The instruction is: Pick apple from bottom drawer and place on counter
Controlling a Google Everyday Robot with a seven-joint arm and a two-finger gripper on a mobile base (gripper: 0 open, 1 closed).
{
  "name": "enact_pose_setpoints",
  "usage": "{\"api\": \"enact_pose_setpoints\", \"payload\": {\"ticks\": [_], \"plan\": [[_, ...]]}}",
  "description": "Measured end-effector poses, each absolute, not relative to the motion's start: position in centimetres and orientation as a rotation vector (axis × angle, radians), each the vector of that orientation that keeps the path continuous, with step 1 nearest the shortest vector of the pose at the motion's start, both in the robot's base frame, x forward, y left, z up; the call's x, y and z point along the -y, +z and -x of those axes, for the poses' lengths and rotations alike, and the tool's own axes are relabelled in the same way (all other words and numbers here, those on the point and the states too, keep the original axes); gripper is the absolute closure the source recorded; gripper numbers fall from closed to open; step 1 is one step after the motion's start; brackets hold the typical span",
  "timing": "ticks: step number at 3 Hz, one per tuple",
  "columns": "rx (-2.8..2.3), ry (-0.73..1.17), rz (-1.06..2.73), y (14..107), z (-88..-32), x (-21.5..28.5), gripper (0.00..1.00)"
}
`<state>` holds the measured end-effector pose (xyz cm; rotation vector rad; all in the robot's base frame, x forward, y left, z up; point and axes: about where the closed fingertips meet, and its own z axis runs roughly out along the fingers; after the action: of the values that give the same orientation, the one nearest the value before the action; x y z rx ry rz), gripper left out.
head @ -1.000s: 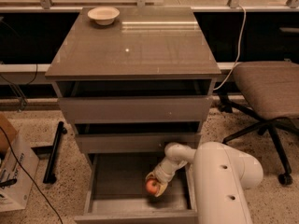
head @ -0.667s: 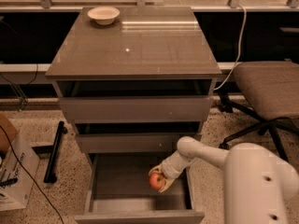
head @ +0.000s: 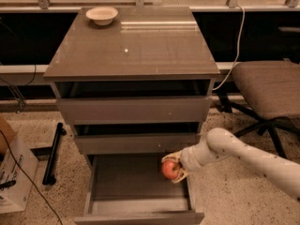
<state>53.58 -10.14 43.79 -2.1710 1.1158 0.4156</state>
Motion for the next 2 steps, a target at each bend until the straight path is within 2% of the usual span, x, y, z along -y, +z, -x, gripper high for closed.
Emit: {"api": "enact_pose_setpoints", "payload": {"ticks": [2], "plan": [[-0.879, -0.004, 2.366, 63.6, -54.9, 10.0, 1.00]]}}
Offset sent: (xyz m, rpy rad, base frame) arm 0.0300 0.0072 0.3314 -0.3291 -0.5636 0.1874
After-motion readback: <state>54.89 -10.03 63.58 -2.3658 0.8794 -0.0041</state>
